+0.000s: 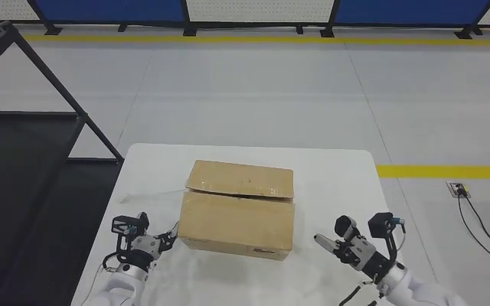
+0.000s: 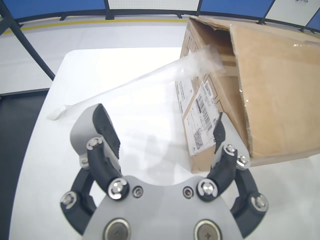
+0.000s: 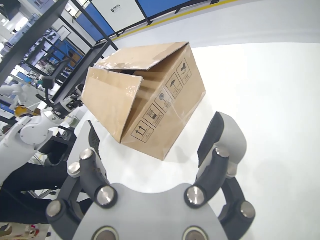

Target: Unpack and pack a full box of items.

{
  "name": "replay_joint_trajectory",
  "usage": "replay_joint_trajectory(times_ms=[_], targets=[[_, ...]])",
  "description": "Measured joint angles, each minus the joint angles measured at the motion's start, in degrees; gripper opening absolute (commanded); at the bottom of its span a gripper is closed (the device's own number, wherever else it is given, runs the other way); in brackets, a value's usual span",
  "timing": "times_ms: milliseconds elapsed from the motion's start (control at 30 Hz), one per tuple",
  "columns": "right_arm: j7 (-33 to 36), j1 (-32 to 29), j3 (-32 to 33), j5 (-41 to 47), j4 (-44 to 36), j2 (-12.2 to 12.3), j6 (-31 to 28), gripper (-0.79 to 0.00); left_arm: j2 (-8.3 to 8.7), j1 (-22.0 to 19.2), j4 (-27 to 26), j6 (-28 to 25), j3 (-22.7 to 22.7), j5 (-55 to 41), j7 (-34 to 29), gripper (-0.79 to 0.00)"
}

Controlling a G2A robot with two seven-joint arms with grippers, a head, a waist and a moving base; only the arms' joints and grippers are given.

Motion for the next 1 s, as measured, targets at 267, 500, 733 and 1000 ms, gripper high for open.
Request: replay_joint_trajectory(times_ms=[267, 500, 733, 1000], targets=[[7.1, 4.0, -0.6, 10.7, 4.0, 0.6, -5.2, 0.000, -0.15, 1.5, -1.1, -0.3, 0.4, 0.3, 1.0, 0.000], [15.9, 9.2, -1.3, 19.8, 7.6, 1.5, -7.3, 0.000, -0.22, 3.8, -2.4, -1.4, 0.2, 0.0, 2.3, 0.000], [18.2, 14.7, -4.7, 21.6, 11.3, 1.6, -4.0, 0.000, -0.46, 5.4, -3.1, -0.6, -0.8, -2.5, 5.2, 0.000], [21.0, 20.6, -10.2, 23.1, 16.0, 1.5, -2.9, 0.000, -0.42, 8.6, -4.6, -3.0, -5.4, -7.5, 9.1, 0.000]])
